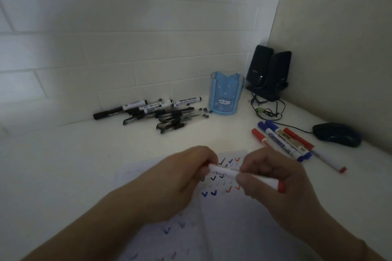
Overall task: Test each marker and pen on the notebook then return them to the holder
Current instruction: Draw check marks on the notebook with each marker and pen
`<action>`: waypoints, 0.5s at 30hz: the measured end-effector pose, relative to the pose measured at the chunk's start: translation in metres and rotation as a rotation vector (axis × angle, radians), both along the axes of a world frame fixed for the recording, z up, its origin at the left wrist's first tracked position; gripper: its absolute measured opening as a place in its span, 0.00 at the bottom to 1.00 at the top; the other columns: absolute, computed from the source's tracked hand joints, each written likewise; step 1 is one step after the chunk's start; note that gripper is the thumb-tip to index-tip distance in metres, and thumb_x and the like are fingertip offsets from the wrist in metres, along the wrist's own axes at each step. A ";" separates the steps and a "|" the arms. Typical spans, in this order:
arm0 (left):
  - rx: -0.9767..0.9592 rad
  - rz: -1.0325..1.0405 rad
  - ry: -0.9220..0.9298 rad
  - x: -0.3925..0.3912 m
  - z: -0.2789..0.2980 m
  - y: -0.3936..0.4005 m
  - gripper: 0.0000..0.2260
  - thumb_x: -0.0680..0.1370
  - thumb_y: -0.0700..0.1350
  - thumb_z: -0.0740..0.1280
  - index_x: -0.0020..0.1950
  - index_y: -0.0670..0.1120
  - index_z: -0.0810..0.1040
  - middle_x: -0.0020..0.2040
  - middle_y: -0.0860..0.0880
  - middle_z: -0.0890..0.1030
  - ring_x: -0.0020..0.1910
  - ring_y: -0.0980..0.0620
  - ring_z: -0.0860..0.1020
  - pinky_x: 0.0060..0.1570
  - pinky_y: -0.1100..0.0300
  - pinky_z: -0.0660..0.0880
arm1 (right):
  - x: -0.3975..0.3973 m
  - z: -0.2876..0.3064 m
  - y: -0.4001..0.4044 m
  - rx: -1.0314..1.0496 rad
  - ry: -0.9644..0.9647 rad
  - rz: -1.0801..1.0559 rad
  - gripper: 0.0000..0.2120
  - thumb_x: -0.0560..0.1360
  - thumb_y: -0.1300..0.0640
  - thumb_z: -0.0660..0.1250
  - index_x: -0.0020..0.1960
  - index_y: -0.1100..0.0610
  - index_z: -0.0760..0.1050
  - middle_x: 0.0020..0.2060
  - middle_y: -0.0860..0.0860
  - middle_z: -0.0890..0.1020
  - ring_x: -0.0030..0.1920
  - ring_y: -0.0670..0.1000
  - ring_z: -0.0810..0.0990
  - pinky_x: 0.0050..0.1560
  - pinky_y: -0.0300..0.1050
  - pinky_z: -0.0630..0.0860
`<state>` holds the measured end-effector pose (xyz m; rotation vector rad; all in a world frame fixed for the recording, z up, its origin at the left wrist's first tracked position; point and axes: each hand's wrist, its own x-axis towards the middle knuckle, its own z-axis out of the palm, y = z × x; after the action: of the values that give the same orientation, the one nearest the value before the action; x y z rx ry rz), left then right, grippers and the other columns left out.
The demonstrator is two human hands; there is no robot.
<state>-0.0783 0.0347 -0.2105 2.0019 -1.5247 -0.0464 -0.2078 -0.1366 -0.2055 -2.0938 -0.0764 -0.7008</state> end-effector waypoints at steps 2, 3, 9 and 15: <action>0.002 -0.062 -0.001 -0.002 -0.004 -0.003 0.04 0.81 0.53 0.55 0.54 0.58 0.68 0.45 0.59 0.71 0.42 0.58 0.71 0.40 0.65 0.67 | 0.002 -0.001 0.000 0.029 -0.018 -0.064 0.07 0.65 0.44 0.67 0.39 0.46 0.77 0.29 0.40 0.80 0.28 0.42 0.77 0.29 0.29 0.72; 0.010 -0.071 -0.024 -0.002 -0.005 -0.004 0.05 0.81 0.56 0.55 0.54 0.58 0.67 0.45 0.59 0.71 0.41 0.58 0.71 0.40 0.63 0.68 | 0.003 -0.002 -0.001 0.051 -0.009 -0.069 0.07 0.65 0.44 0.67 0.38 0.46 0.77 0.28 0.41 0.80 0.28 0.42 0.77 0.29 0.29 0.72; -0.011 -0.114 -0.097 -0.002 0.003 -0.003 0.13 0.80 0.59 0.55 0.50 0.54 0.74 0.27 0.56 0.69 0.26 0.58 0.67 0.27 0.63 0.64 | 0.001 -0.002 -0.001 0.115 0.023 0.046 0.11 0.62 0.43 0.73 0.36 0.47 0.76 0.27 0.47 0.79 0.25 0.46 0.74 0.26 0.36 0.71; -0.058 -0.162 0.031 -0.005 0.007 -0.003 0.08 0.79 0.53 0.64 0.51 0.50 0.79 0.24 0.56 0.67 0.23 0.60 0.66 0.27 0.69 0.60 | -0.003 0.002 -0.005 0.052 0.003 0.088 0.15 0.65 0.37 0.70 0.38 0.48 0.75 0.34 0.44 0.80 0.32 0.47 0.78 0.32 0.39 0.77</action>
<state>-0.0833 0.0315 -0.2031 1.8217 -1.6465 -0.0972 -0.2104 -0.1412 -0.2039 -2.0291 -0.1459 -0.6405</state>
